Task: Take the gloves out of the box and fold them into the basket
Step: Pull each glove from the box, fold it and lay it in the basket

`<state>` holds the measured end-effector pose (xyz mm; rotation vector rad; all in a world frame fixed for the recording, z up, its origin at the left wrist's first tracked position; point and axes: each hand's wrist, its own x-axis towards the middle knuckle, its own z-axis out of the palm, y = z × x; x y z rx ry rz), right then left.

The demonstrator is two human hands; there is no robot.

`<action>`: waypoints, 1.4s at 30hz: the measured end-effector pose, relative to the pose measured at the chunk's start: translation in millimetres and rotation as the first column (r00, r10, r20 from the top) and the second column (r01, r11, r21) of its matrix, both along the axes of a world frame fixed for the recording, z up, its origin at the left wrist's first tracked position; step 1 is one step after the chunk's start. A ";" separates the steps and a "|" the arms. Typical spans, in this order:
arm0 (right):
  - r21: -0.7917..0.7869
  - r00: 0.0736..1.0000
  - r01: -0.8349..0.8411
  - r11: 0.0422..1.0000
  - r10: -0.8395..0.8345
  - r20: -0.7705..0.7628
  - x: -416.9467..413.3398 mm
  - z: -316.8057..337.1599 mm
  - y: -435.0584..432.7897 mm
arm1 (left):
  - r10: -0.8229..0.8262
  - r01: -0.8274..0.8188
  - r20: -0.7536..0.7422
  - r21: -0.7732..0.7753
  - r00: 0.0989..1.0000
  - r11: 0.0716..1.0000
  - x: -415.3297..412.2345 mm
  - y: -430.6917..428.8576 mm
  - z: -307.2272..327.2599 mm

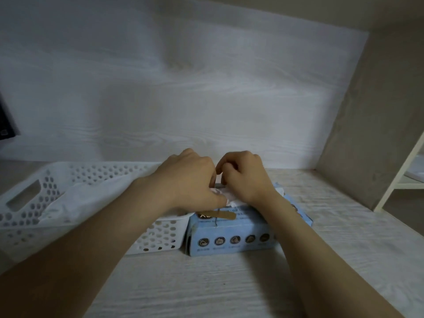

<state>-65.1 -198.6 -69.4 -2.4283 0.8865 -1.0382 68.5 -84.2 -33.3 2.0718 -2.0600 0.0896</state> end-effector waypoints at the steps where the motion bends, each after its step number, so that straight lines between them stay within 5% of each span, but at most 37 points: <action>1: 0.074 0.998 -0.026 0.997 0.022 0.053 -7.1 4.0 2.2 | -0.003 0.003 0.016 0.017 1.000 1.000 -1.2 0.4 1.6; 9: 0.327 0.946 -0.268 0.906 0.311 -0.087 -51.4 12.2 5.0 | 0.061 -0.060 0.050 -0.008 0.997 0.998 -5.4 -0.7 0.4; 13: 0.255 0.951 -0.295 0.921 0.309 -0.016 -51.2 12.5 8.2 | 0.090 -0.088 0.045 -0.040 0.995 0.995 -5.8 2.9 -7.3; 18: 0.105 0.966 -0.257 0.961 0.256 0.027 -42.7 1.7 2.7 | 0.068 -0.123 -0.282 -0.182 0.957 0.976 2.3 6.9 -24.7; 23: -0.120 0.987 -0.157 0.980 0.159 0.011 -31.1 -6.3 2.0 | 0.082 -0.148 -0.281 -0.226 0.956 0.963 0.1 10.3 -23.0; 30: -0.173 0.947 -0.062 0.983 0.113 0.302 -20.1 -6.3 9.8 | 0.117 -0.163 -0.265 -0.159 0.957 0.974 -5.5 12.7 -21.5; 37: -0.026 0.843 0.070 0.997 -0.045 0.535 -23.7 -5.4 2.2 | 0.132 -0.168 -0.253 -0.127 0.959 0.978 -6.7 14.8 -19.9; 42: 0.060 0.822 0.106 0.993 -0.121 0.556 -25.3 -6.7 1.5 | 0.116 -0.150 -0.276 -0.105 0.954 0.983 -2.9 13.5 -20.5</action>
